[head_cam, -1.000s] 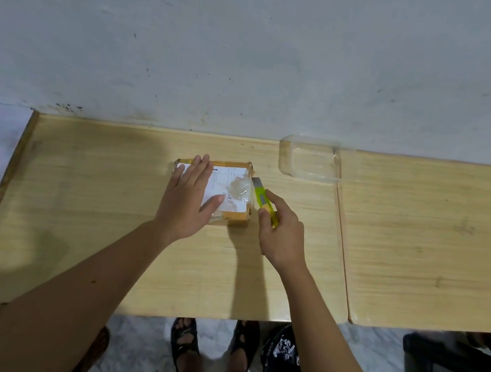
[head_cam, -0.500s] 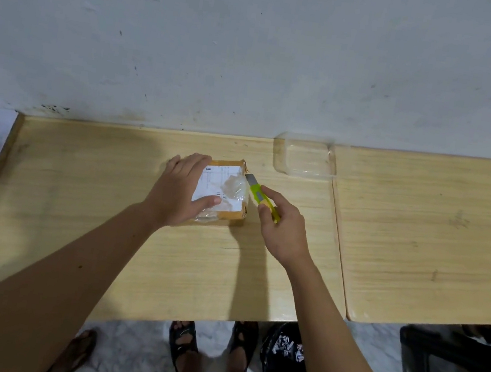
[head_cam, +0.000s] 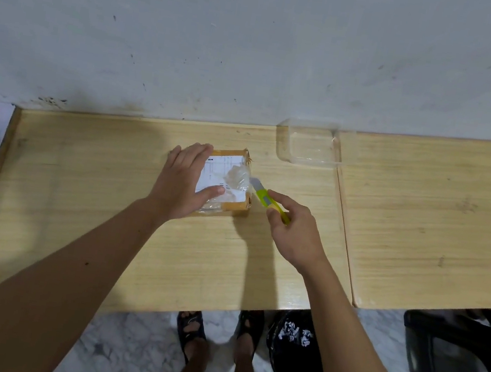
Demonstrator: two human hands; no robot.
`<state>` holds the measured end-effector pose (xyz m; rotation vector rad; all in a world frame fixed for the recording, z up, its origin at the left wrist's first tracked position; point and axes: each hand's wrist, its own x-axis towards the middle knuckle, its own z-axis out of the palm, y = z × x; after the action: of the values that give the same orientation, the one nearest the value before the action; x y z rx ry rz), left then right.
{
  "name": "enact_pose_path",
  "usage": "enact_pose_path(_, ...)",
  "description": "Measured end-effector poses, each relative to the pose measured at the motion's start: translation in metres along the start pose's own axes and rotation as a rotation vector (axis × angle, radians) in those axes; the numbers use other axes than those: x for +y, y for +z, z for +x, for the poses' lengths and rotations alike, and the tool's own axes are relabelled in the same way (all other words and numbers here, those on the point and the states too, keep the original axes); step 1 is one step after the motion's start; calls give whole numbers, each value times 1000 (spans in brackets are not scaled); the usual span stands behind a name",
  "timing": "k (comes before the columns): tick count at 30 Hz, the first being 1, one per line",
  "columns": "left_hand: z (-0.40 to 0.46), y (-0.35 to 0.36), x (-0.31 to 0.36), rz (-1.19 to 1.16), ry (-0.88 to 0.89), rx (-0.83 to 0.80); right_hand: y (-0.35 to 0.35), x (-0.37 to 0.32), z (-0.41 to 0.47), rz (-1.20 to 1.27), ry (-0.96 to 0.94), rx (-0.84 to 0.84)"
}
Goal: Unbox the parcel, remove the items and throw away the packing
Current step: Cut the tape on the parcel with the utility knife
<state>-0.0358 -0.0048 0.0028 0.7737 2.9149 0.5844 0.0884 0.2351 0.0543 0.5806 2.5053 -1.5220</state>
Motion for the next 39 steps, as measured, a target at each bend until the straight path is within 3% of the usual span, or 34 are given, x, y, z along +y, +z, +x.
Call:
enact_pose_path(19, -2, 6, -2, -15, 6, 62, 12, 6, -52, -90, -76, 89)
enact_pose_path(23, -4, 3, 15, -14, -139, 109, 10, 6, -66, 6, -23, 190)
enact_pose_path(27, 3, -3, 57, 89, -423, 98, 6, 7, -78, 42, 9, 251)
enact_pose_path(30, 7, -1, 89, 42, -611, 66, 1, 14, -82, 35, 38, 308)
enact_pose_path(39, -7, 1, 82, -280, -573, -45, 7, 30, -86, 55, 80, 340)
